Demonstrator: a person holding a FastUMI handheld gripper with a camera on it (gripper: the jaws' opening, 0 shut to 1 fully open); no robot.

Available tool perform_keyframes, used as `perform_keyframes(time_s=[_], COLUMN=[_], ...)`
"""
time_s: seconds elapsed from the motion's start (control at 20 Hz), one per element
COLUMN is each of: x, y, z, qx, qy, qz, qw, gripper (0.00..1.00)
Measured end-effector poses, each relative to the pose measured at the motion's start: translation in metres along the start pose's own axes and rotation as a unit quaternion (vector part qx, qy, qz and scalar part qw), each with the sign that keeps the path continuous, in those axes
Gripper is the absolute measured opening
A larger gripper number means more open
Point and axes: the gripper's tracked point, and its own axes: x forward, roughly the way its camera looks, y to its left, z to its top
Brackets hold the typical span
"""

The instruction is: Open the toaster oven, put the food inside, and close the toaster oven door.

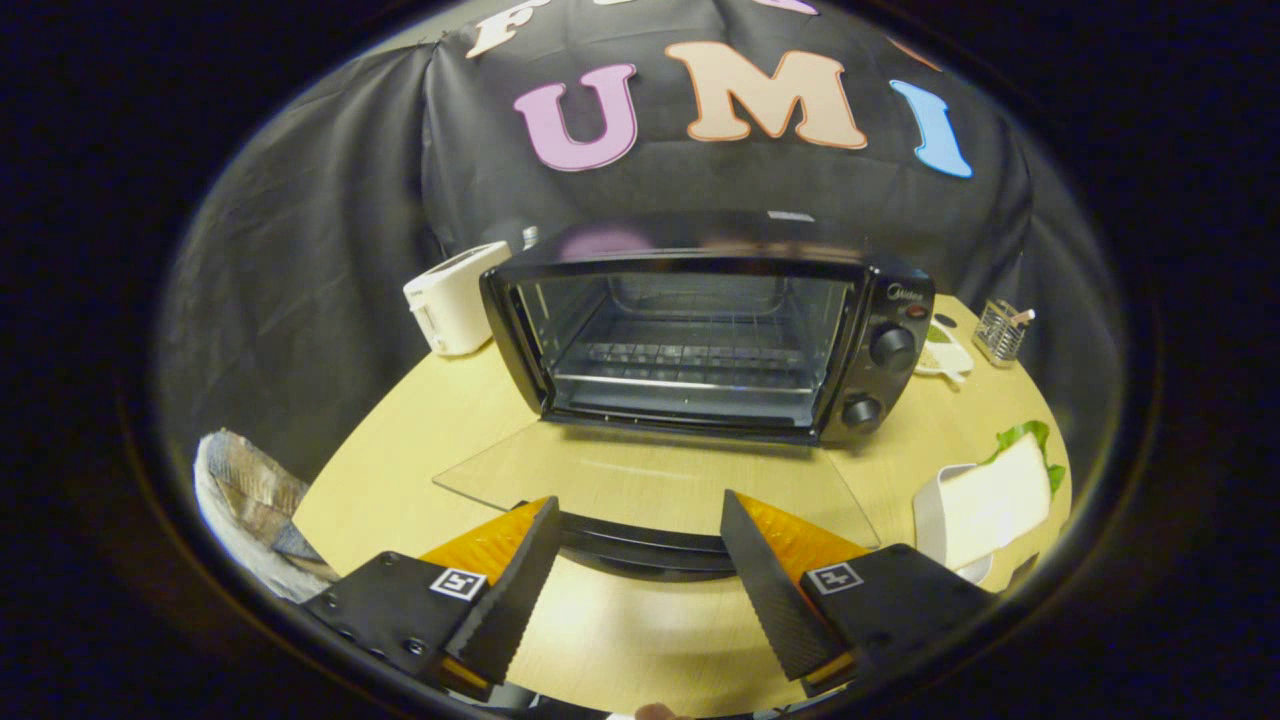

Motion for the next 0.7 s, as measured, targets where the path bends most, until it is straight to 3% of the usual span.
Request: perform_keyframes(time_s=[0.45,0.7], x=[0.018,0.021], y=[0.002,0.005], z=[-0.053,-0.051], qx=[-0.014,-0.033], qy=[0.058,0.052], qz=[0.001,0.013], qw=[0.998,0.998], gripper=[1.00,0.99])
